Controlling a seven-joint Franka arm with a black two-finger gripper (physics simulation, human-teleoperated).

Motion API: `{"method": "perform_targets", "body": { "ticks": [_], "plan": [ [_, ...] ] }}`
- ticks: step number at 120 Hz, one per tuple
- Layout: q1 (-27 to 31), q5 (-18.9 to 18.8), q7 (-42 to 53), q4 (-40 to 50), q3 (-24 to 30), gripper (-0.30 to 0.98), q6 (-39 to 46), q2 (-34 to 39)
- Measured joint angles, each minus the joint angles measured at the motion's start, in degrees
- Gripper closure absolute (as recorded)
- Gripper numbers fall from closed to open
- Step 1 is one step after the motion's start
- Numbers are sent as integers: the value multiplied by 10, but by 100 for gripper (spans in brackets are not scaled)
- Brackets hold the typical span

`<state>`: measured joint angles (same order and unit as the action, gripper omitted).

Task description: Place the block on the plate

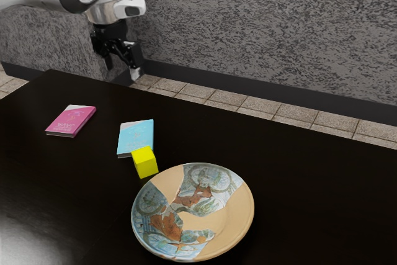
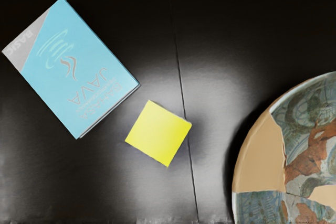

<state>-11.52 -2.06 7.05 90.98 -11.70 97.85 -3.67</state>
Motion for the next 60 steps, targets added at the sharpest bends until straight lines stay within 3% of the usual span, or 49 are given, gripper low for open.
{"method": "perform_targets", "body": {
  "ticks": [22,47,60],
  "plan": [
    [-5,-6,17,47,-7,0,-8,4],
    [23,-6,82,197,-19,0,82,14],
    [43,-8,115,225,-14,0,131,-6]
  ]
}}
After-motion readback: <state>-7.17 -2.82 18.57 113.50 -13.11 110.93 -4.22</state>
